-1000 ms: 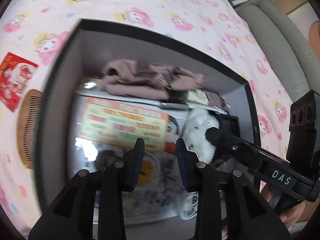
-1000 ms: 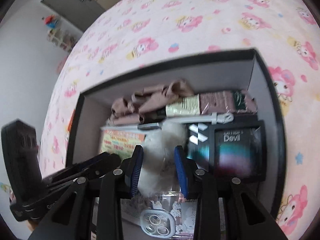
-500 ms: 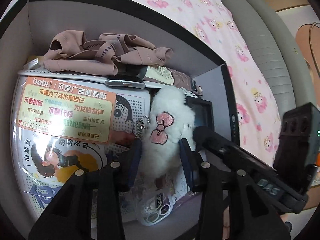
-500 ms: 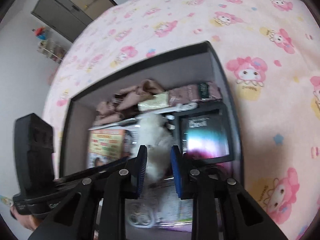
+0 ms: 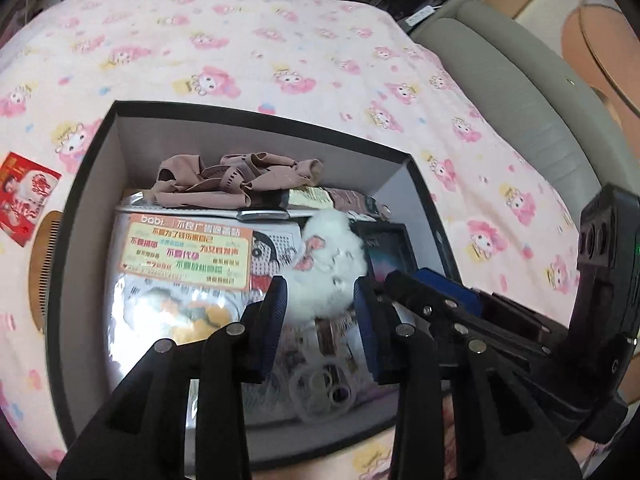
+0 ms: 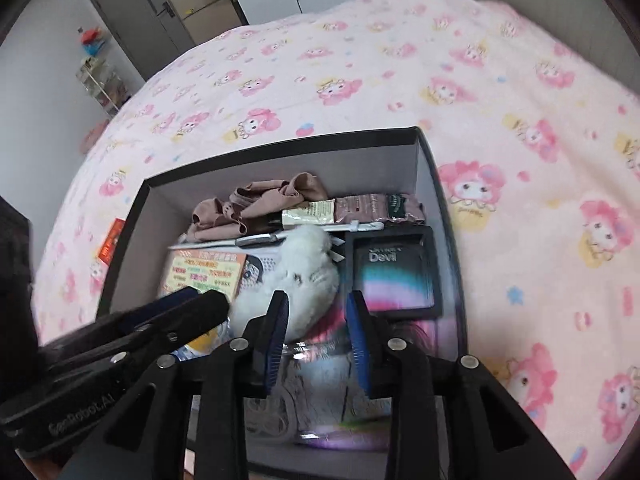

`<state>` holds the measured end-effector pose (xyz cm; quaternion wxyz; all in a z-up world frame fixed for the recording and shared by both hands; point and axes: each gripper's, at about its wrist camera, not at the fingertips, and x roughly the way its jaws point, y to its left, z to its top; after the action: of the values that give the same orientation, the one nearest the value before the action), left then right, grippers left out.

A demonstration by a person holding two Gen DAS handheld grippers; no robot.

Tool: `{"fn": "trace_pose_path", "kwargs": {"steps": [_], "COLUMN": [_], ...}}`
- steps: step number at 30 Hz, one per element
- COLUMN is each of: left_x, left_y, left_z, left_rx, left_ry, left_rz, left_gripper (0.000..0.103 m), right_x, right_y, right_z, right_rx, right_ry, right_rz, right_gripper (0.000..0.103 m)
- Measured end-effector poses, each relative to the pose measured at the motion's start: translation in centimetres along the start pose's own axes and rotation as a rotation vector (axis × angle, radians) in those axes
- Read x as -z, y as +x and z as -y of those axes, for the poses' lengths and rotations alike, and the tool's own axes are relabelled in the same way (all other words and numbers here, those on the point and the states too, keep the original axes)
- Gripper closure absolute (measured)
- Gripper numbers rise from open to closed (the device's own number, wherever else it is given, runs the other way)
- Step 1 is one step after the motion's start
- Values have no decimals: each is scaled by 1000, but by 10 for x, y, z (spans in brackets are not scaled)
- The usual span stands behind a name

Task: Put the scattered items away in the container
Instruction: 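Lower the keychain into the box and open both grippers, then move the left gripper toward the wooden comb with tassel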

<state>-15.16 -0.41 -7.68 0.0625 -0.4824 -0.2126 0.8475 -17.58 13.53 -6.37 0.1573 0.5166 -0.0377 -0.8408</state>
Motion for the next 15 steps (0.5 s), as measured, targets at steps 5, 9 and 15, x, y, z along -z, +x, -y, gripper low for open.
{"fn": "trace_pose_path", "kwargs": {"steps": [5,9,15], "left_x": [19,41,64], "left_y": [-24,-42,-69], "left_z": [-8,-10,-8], "left_rx": [28,66,78], "left_ry": [31,57,111], "left_rz": [-10,-31,-29], "left_gripper": [66,69,69], "right_x": [20,50,75], "right_y": [-17,-31,-44], "right_z": [-2,-15,-30], "right_rx": [-10,-14,-59], "right_ry": [44,34,5], "right_rz": [41,50,39], "right_gripper": [76,76,76]}}
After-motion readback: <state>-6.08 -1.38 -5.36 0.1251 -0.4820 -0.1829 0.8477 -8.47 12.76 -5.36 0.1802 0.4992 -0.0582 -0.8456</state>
